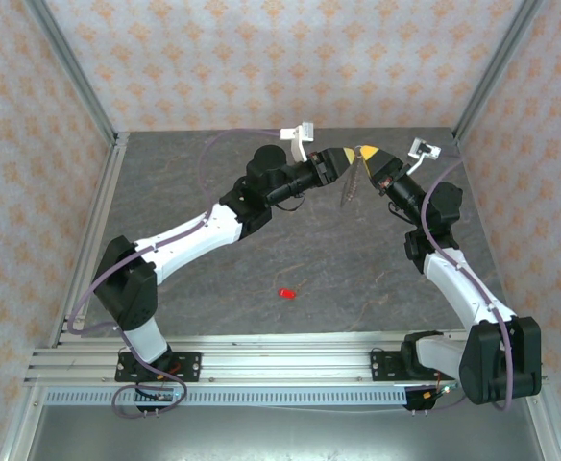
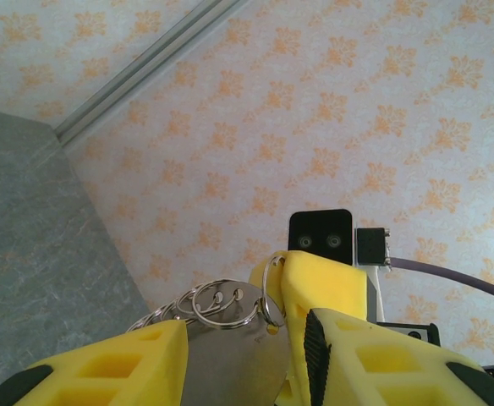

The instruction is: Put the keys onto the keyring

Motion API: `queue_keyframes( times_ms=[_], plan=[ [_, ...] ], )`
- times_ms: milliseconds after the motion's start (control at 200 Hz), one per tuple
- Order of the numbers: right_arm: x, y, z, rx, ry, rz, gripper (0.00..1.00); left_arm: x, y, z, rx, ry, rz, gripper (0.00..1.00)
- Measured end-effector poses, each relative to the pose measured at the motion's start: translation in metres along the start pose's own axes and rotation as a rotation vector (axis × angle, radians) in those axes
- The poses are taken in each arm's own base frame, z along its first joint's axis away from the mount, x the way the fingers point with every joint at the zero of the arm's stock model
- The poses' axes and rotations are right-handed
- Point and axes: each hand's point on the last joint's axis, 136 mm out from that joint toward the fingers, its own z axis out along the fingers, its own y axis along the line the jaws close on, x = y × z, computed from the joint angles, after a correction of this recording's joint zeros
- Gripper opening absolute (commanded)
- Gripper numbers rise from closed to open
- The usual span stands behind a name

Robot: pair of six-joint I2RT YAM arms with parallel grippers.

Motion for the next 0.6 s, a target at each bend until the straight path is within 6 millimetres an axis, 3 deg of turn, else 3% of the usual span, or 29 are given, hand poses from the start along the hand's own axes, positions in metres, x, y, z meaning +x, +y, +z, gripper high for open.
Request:
queue_keyframes(
  times_ms=[601],
  plan=[
    [0.004, 0.002, 0.001, -0.007, 0.017, 0.001, 0.0, -0.008, -0.011, 0.003, 0.028, -0.018, 0.007, 0.36]
  ],
)
